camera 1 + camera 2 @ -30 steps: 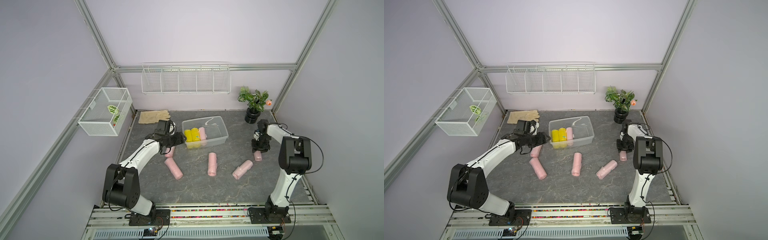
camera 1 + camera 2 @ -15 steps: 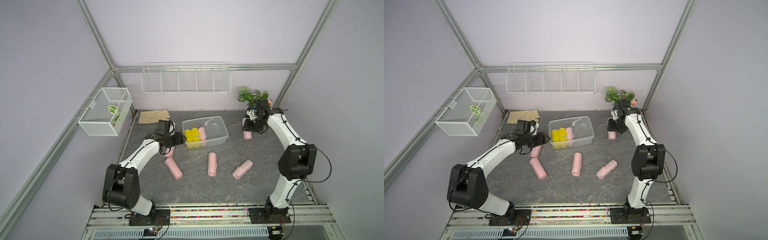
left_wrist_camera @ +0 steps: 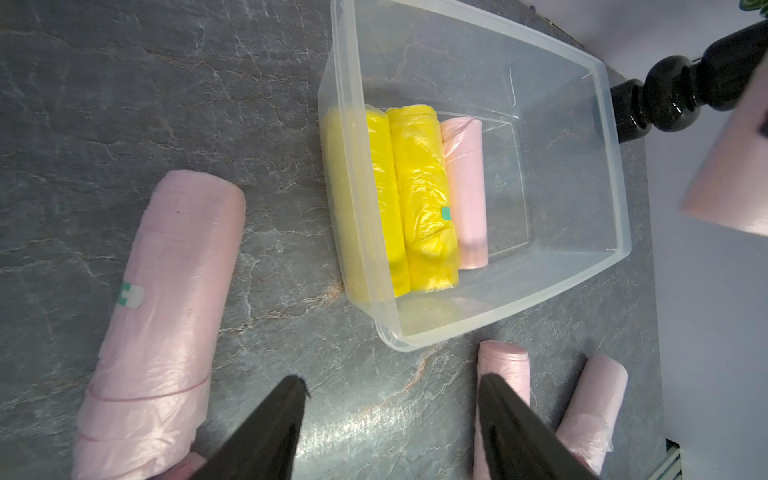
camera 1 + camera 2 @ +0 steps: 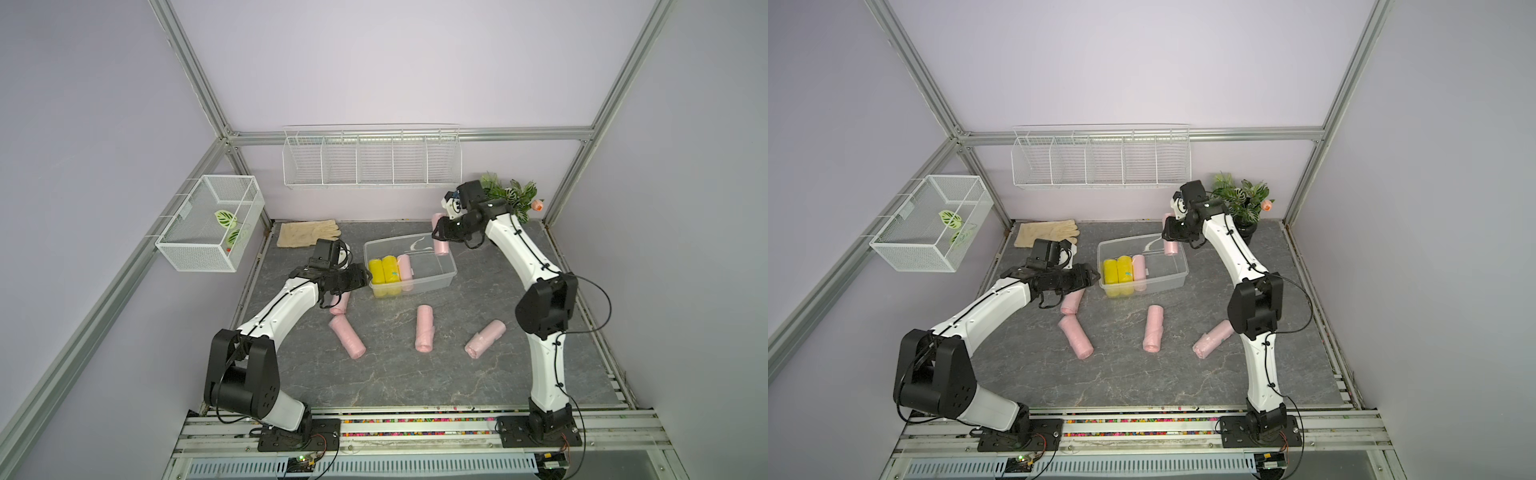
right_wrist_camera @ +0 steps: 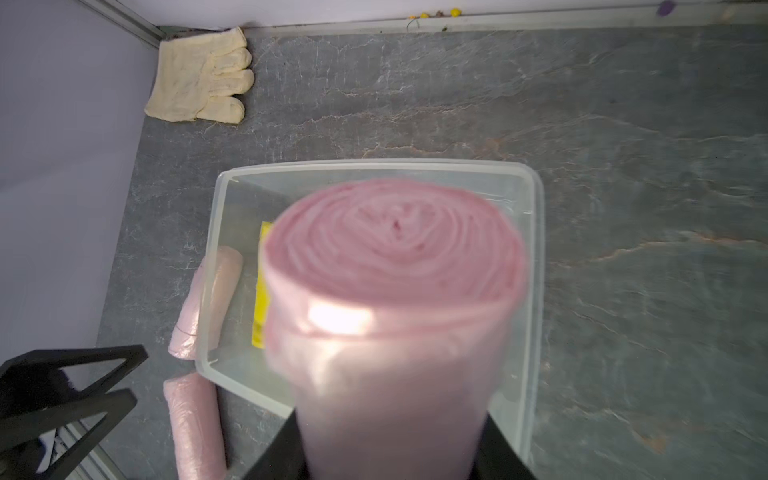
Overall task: Put the roll of trash bags into the storage box
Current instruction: Pick up the roll of trash bags from the center of the board, then place the roll of trash bags in the storage box.
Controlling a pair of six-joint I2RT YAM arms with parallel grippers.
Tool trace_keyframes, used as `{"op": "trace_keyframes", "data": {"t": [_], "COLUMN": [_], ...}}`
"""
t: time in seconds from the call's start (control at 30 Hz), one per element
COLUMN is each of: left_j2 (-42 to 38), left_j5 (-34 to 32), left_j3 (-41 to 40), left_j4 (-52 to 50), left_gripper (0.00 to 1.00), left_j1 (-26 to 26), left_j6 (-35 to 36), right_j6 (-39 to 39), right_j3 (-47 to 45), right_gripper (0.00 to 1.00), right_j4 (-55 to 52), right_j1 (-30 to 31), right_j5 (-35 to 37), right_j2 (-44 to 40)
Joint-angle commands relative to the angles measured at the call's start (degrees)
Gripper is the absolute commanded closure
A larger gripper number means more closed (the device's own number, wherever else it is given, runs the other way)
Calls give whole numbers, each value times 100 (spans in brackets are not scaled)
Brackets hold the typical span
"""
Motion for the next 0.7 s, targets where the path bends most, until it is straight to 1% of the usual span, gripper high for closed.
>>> {"op": "trace_keyframes", "data": {"t": [0.0, 0.33, 0.67], "left_j2": [-170, -153, -162], "left_j5": [-85, -38, -42], "left_j3": [8, -36, -36], "left_j4": [-81, -41, -50], "left_gripper": [29, 30, 29], "left_j1": [29, 28, 26], "left_j6": [15, -8, 6], "right_j6": [222, 314, 395], "right_j3": [256, 231, 301], "right_gripper": [58, 58, 58], "right_j4": [-9, 0, -88], "right_j1": [162, 374, 409], "right_j5": [-62, -222, -438], "right_j2": [295, 964, 1509]}}
